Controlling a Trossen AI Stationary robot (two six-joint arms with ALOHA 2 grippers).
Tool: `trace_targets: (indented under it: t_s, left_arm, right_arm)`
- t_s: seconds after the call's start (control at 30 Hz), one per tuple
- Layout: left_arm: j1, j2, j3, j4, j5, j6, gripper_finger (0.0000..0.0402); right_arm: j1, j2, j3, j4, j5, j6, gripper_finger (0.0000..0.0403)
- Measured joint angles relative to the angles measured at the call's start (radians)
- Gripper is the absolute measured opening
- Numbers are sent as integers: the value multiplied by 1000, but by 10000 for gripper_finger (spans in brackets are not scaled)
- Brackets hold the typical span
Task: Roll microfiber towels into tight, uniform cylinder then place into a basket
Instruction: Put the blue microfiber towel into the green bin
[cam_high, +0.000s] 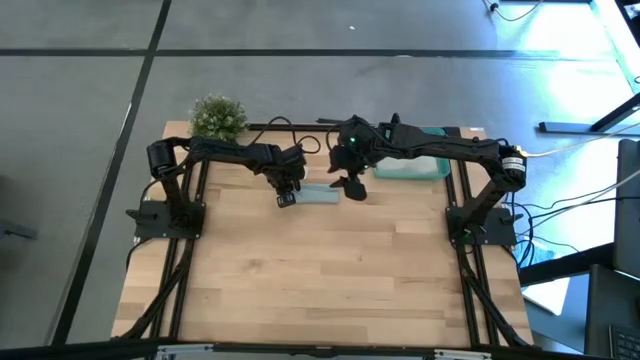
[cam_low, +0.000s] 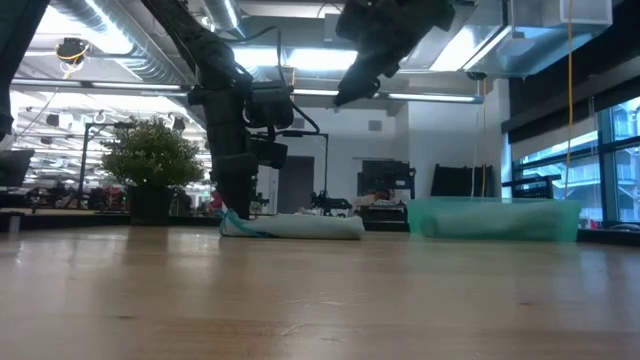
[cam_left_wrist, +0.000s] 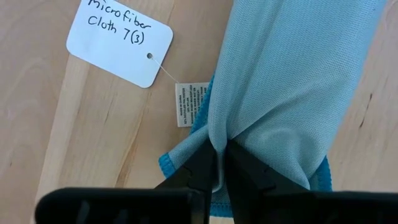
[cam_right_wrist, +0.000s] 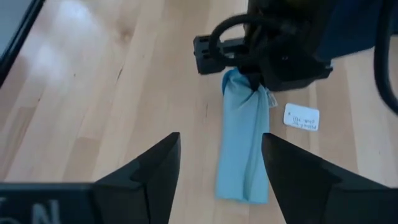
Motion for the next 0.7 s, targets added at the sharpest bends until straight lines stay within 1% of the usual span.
trace_targets:
  t_s: [0.1,0.2,0.3,0.5,0.53,0.57,0.7]
  left_arm:
    - [0,0,0,0,0,0,33]
    - [0,0,0,0,0,0,33]
    - [0,0,0,2,1,0,33]
    - [0,0,0,3,0,0,33]
    - [0,0,0,3,0,0,33]
    - [0,0,0,4,0,0,33]
    - [0,0,0,4,0,0,33]
  right_arm:
    - [0,3,-10,30,-1,0,229]
    - [1,27,-21,40,15,3,248]
    - [0,59,-22,62,21,24,284]
    - [1,127,-22,87,33,55,378]
    - [1,140,-22,88,32,66,389]
    - [1,153,-22,90,32,77,394]
    - [11,198,-22,123,26,52,390]
